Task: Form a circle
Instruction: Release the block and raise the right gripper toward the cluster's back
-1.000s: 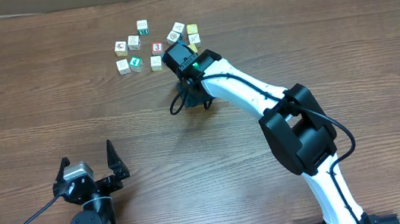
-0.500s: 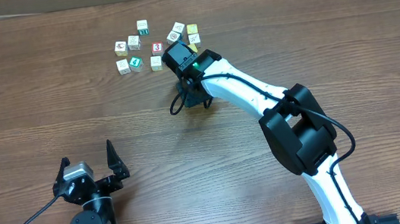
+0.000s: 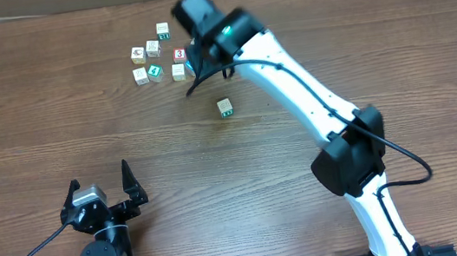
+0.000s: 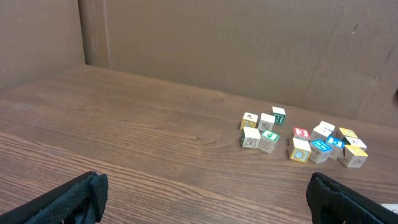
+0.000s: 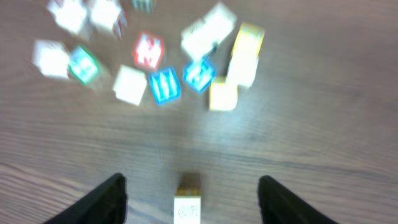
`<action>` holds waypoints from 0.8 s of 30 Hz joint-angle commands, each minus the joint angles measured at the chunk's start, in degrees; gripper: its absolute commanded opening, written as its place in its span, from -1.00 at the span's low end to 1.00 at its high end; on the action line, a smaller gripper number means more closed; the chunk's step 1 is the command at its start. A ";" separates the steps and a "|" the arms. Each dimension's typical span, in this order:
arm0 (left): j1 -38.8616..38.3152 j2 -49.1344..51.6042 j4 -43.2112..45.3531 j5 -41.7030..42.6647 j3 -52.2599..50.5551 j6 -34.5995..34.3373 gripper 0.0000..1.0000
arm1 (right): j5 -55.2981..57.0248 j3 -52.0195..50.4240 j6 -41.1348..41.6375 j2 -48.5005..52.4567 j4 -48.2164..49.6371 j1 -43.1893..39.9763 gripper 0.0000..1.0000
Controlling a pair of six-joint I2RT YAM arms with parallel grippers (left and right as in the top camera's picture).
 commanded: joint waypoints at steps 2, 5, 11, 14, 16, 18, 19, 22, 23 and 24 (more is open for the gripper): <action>-0.74 -0.59 0.02 0.46 -0.22 1.09 0.99 | 1.70 13.14 -2.32 -1.22 -1.68 -3.10 0.44; -0.74 -0.59 0.00 0.46 -0.22 1.09 0.99 | 1.70 17.88 -3.52 -1.22 -0.42 -5.46 0.59; -0.74 -0.59 0.02 0.46 -0.22 1.09 0.99 | -4.90 18.67 -3.43 -0.63 5.53 -11.06 0.63; -0.74 -0.59 0.00 0.46 -0.22 1.09 0.99 | -9.88 17.07 -3.41 0.46 8.68 -12.92 0.63; -0.74 -0.59 0.00 0.46 -0.22 1.09 0.99 | -10.51 15.10 -3.41 1.22 10.93 -13.22 0.62; -0.74 -0.59 0.00 0.46 -0.22 1.09 0.99 | -10.51 12.85 -3.41 2.14 13.07 -13.20 0.62; -0.74 -0.59 0.02 0.46 -0.22 1.09 0.99 | -10.47 11.63 -3.43 2.84 14.21 -13.20 0.62; -0.74 -0.59 0.00 0.46 -0.22 1.09 0.99 | -10.43 7.06 -3.41 4.72 17.99 -13.20 0.62; -0.74 -0.59 0.00 0.46 -0.22 1.09 1.00 | -10.43 5.40 -3.41 5.16 19.26 -13.20 0.62; -0.74 -0.59 0.00 0.46 -0.22 1.09 0.99 | -10.43 3.50 -3.39 5.86 20.87 -13.20 0.61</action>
